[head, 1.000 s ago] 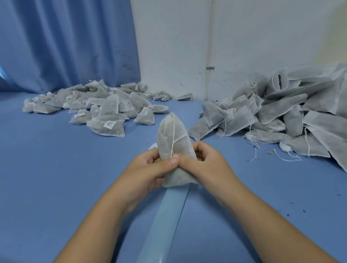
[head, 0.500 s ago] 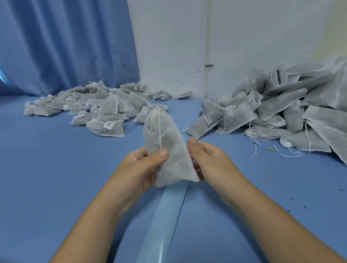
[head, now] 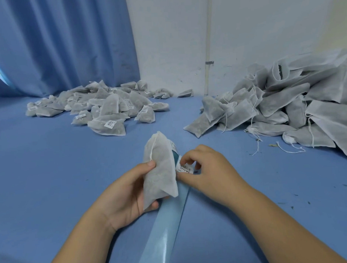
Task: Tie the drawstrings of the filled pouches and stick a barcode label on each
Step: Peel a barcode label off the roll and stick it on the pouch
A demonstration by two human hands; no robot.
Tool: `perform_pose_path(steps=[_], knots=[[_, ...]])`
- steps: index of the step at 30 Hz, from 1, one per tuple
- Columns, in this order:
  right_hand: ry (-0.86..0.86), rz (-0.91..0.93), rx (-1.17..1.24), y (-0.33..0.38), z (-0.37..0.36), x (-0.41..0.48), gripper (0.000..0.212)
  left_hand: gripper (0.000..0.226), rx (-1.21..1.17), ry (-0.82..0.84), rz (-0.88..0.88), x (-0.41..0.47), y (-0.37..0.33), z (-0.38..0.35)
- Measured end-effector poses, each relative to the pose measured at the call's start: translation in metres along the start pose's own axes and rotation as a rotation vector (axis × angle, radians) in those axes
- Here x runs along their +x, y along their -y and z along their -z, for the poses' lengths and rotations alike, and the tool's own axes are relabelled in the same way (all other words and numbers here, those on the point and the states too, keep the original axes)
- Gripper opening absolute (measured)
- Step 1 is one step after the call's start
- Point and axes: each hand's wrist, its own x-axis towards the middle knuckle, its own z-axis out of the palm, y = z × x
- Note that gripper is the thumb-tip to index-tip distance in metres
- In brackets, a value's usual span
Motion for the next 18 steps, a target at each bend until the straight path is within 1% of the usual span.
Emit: perform_pose_path(steps=[3, 6, 10, 14, 16, 18], knots=[[0.018, 0.026, -0.041, 0.0020, -0.0027, -0.0020, 0.021, 0.032, -0.037, 0.003, 0.011, -0.0003, 0.0002, 0.0010], [0.019, 0.011, -0.022, 0.0032, -0.0045, -0.0020, 0.023, 0.033, -0.011, -0.004, 0.013, -0.0006, 0.0024, 0.0008], [0.028, -0.084, 0.101, 0.0053, -0.0076, -0.0022, 0.010, 0.030, 0.073, -0.034, 0.006, -0.0011, 0.0044, -0.0026], [0.039, -0.123, 0.205, 0.0051, -0.0082, -0.0031, 0.014, 0.027, 0.084, -0.057, -0.003, -0.0008, 0.0059, -0.0049], [0.041, -0.122, 0.197, 0.0049, -0.0078, -0.0031, 0.013, 0.020, 0.082, -0.064, 0.000, -0.0010, 0.0060, -0.0052], [0.043, -0.119, 0.182, 0.0048, -0.0077, -0.0029, 0.014, 0.019, 0.082, -0.064, 0.005, -0.0005, 0.0058, -0.0054]])
